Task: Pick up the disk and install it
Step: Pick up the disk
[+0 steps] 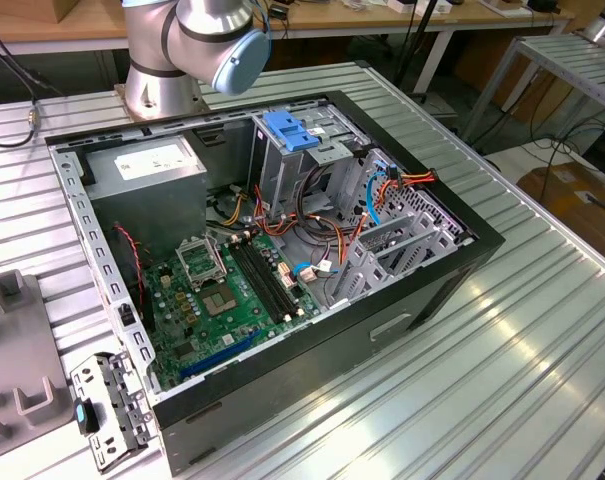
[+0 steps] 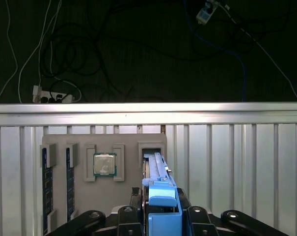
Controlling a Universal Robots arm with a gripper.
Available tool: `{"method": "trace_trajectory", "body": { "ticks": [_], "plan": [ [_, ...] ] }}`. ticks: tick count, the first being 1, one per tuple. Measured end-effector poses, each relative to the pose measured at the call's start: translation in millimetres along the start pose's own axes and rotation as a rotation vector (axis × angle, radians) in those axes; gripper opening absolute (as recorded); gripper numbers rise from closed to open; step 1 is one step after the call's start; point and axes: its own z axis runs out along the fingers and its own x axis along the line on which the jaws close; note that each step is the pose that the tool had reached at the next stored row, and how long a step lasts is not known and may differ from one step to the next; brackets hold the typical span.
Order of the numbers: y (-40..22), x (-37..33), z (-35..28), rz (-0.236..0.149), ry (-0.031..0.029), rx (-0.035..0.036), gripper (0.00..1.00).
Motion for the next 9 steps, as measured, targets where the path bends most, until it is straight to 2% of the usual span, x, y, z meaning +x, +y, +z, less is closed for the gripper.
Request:
{"method": "trace_trajectory", "body": {
  "ticks": [9],
  "plan": [
    [0.0,0.0,-4.7,0.000,0.0000,0.0000,0.37]
  ]
}}
